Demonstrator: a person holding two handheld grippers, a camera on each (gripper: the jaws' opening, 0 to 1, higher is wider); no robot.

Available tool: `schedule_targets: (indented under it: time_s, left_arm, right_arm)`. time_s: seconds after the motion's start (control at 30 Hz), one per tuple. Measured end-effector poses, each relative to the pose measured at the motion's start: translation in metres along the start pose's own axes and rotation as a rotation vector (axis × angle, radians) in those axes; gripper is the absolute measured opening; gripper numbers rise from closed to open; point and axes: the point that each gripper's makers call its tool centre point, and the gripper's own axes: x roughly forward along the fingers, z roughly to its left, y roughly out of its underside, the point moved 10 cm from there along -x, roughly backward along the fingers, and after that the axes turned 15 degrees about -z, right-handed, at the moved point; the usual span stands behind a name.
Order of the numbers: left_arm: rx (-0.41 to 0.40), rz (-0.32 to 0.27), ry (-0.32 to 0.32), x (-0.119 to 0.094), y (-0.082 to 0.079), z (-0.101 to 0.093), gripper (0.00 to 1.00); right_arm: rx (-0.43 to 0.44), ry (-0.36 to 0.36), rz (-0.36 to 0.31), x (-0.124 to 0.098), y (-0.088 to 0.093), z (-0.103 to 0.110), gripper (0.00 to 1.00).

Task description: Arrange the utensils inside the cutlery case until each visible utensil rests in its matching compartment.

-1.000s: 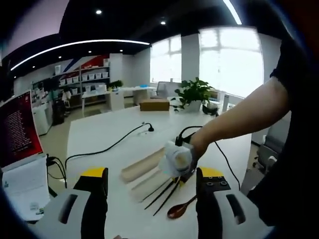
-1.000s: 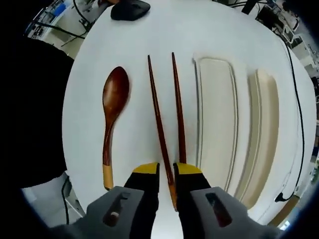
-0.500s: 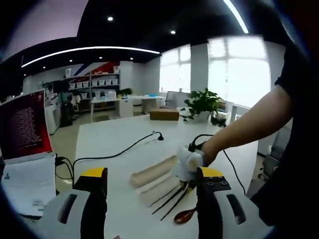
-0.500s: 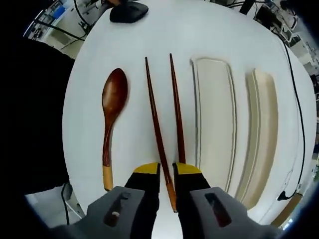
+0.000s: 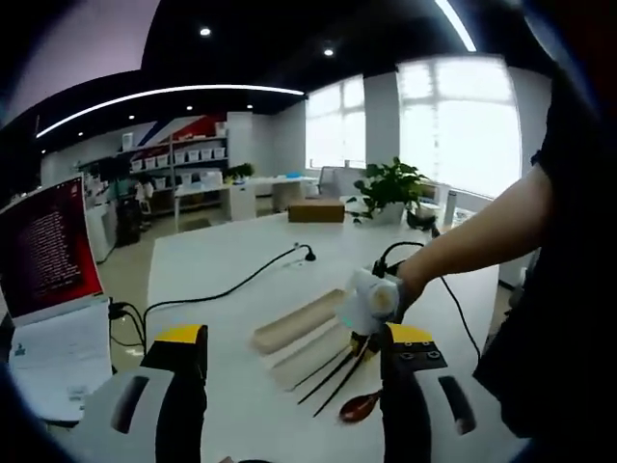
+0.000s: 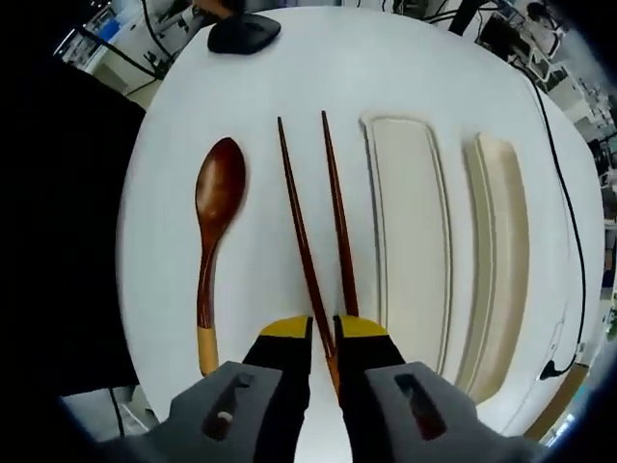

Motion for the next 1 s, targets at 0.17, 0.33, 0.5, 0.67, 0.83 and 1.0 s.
schedule_targets:
  time_s: [0.17, 0.33, 0.5, 0.67, 0.83, 1.0]
  left_arm:
    - [-0.009, 0.039, 0.002, -0.001, 0.009, -0.003, 0.76]
    - [0.001, 0.024, 0.001, 0.002, 0.004, -0.004, 0.76]
    - [0.009, 0.02, -0.02, -0.002, 0.002, 0.002, 0.76]
    - [0.036, 0.058, -0.009, -0.013, 0.007, 0.012, 0.76]
    - [0.035, 0.052, -0.029, -0.02, 0.007, 0.013, 0.75]
    - [0.067, 0.086, -0.042, -0.023, 0.013, 0.014, 0.76]
  right_arm:
    - [0.012, 0.007, -0.04, -0.001, 0.004, 0.0, 0.05]
    - [0.009, 0.005, -0.049, 0.0, 0.004, 0.001, 0.05]
    - [-0.019, 0.01, -0.024, 0.001, 0.001, 0.003, 0.05]
    - [-0.041, 0.005, 0.002, 0.003, -0.002, 0.003, 0.04]
    - [-0.045, 0.003, 0.016, 0.002, -0.003, 0.004, 0.03]
    - [-0.031, 0.011, 0.009, 0.002, -0.003, 0.003, 0.01]
